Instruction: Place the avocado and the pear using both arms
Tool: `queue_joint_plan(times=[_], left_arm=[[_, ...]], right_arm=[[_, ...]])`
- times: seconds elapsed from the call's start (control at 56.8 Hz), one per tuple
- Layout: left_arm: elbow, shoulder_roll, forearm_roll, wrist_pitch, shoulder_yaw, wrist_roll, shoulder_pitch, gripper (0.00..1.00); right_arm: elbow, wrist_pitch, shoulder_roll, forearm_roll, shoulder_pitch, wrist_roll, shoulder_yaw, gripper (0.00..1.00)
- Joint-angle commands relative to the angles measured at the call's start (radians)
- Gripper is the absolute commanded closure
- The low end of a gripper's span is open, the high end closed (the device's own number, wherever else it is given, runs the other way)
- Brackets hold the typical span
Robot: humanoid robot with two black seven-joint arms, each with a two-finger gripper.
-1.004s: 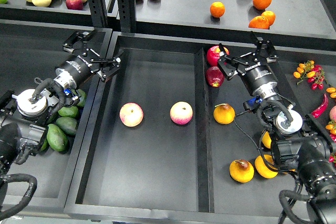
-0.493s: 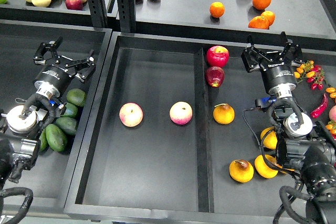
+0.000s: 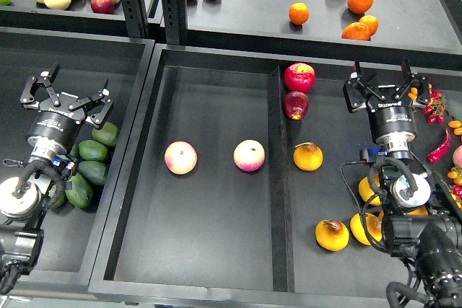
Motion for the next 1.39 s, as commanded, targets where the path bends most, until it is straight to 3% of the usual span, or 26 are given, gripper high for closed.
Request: queue_joint_plan(times=[0.0, 0.405, 0.775, 1.374], left_arm=[[-0.067, 0.0, 0.0, 0.01, 0.002, 0.0, 0.053, 0.0], [-0.217, 0.0, -0.001, 0.027, 0.006, 0.001, 0.191, 0.0], [-0.282, 0.0, 0.002, 0.024, 0.006, 0.003, 0.268, 0.0], [-0.279, 0.0, 0.003, 0.022, -0.006, 0.003, 0.269, 0.0]], right_arm=[[0.035, -0.01, 0.0, -0.006, -0.025, -0.001, 0.0, 0.01], [0.279, -0.111, 0.0, -0.006, -0.194, 0.01, -0.021, 0.01], [0.344, -0.108, 0.0, -0.005, -0.271, 0.011, -0.035, 0.01], [0.407, -0.097, 0.0, -0.006, -0.294, 0.011, -0.055, 0.01]])
